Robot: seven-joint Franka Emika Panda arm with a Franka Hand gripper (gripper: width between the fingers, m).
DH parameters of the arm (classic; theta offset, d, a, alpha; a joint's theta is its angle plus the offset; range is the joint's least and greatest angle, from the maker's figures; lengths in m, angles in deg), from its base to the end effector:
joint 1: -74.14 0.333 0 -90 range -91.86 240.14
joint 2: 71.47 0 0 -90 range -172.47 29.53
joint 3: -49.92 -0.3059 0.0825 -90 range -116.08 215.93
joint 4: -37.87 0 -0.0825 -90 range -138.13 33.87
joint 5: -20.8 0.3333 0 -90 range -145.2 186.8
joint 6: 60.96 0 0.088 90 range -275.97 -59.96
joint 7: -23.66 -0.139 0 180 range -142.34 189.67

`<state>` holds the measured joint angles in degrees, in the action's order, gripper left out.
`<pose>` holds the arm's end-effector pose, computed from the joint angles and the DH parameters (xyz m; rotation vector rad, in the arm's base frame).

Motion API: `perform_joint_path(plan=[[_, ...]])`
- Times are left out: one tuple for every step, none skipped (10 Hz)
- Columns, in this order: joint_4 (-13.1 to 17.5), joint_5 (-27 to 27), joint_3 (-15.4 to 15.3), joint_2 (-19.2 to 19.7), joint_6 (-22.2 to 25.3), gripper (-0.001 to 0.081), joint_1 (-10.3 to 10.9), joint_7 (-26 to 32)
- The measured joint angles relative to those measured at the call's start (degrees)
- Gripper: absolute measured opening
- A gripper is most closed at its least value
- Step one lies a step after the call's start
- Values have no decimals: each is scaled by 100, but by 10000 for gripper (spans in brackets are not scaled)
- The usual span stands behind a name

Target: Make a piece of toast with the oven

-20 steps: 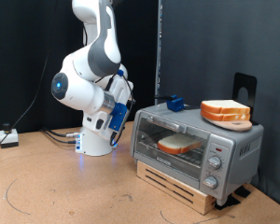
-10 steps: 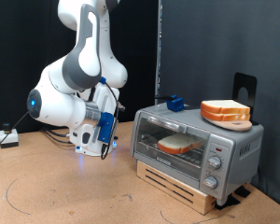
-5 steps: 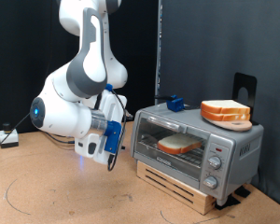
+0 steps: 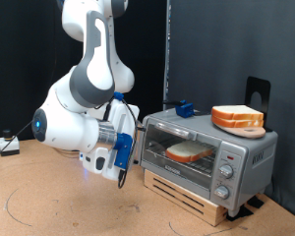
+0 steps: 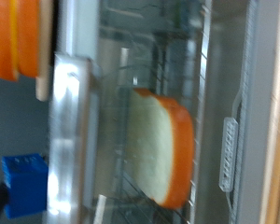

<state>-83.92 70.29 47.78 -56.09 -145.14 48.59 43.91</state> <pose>0.4369 -0.0675 0.3000 -1.9349 0.4045 0.5500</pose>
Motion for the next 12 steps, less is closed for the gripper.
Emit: perform_joint_path(plan=[[249,108,-71,172,216,807,4,-77],[504,177,-141,376,377,807,7,-193],[775,184,-212,607,580,807,17,-372],[1026,174,-267,829,608,807,59,-519],[1200,171,-304,1003,435,807,128,-653],[1344,167,-295,1133,325,807,209,-743],[1335,180,-295,1133,351,807,201,-735],[1334,269,-300,1146,352,807,197,-634],[1369,360,-320,1202,316,807,200,-585],[1481,419,-364,1327,233,807,217,-583],[1636,427,-409,1511,175,807,254,-598],[1790,426,-444,1705,143,807,307,-646]])
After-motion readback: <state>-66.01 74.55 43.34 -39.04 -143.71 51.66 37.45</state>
